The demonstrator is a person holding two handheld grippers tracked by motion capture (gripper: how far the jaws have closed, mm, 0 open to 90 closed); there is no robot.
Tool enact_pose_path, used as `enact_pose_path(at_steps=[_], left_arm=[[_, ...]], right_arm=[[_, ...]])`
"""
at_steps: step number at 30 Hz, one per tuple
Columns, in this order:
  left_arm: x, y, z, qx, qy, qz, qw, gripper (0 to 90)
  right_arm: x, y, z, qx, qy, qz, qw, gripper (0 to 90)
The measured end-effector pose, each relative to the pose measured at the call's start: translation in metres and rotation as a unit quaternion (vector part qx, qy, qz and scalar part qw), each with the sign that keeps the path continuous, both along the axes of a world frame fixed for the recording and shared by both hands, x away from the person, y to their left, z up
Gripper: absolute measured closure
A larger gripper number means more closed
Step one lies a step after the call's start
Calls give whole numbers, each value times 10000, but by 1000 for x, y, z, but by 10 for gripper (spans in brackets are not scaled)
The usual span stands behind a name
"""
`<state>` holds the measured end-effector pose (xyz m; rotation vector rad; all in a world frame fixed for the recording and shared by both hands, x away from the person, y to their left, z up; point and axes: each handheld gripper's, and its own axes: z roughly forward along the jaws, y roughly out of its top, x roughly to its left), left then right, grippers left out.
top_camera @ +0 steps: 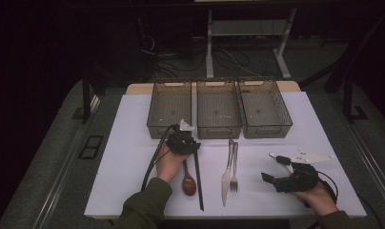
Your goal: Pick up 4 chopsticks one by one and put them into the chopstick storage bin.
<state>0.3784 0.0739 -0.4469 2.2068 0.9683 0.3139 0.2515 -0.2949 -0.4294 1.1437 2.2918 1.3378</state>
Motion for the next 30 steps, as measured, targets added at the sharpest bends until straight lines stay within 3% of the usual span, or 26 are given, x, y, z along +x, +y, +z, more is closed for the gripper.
enact_pose_path(at_steps=[30], left_arm=[[-3,-37,0,-14,-7,-457,9990,638]], right_arm=[[0,-1,0,27,16,14,10000,96]])
